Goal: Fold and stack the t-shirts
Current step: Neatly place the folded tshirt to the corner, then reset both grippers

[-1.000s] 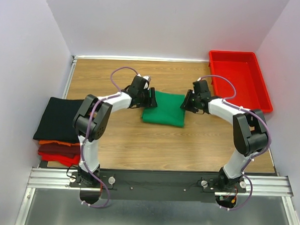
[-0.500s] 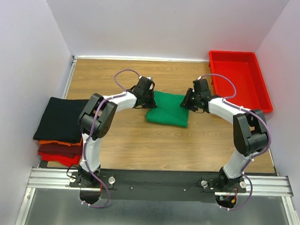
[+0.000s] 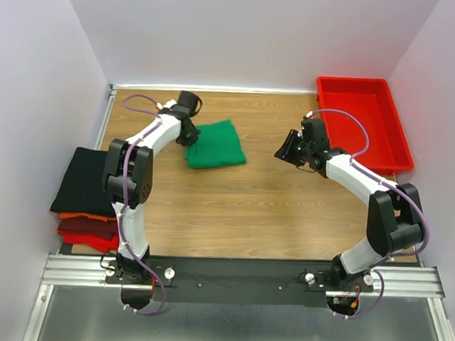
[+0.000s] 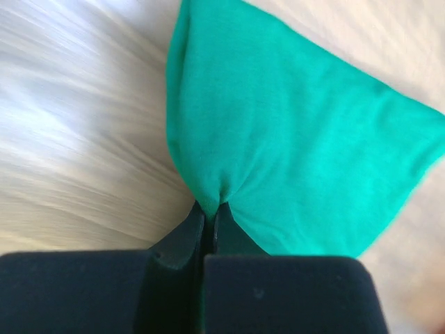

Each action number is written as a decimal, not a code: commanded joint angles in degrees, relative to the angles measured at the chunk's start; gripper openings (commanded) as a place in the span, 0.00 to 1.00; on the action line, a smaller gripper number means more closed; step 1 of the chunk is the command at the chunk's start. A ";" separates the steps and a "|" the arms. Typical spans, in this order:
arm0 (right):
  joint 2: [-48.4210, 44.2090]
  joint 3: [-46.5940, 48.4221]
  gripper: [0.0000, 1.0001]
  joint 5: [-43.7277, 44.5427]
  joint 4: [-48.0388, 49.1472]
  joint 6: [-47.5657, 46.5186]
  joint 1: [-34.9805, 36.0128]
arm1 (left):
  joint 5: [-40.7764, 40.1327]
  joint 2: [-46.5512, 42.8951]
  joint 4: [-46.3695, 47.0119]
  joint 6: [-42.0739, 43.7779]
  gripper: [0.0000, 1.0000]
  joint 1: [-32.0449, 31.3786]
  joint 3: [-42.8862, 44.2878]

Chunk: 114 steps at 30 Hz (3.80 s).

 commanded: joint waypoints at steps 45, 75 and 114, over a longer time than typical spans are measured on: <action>-4.58 1.11 0.42 -4.43 -2.35 -0.69 0.22 | -13.66 -12.11 -29.65 3.25 0.00 29.94 25.91; -7.66 -1.00 0.42 -6.54 -3.05 -1.04 1.28 | -17.97 -32.23 -26.41 5.18 0.00 36.26 3.78; -16.88 -3.90 0.46 0.13 -4.37 -4.02 4.09 | -9.96 -44.29 -2.26 8.61 0.70 -1.33 -12.67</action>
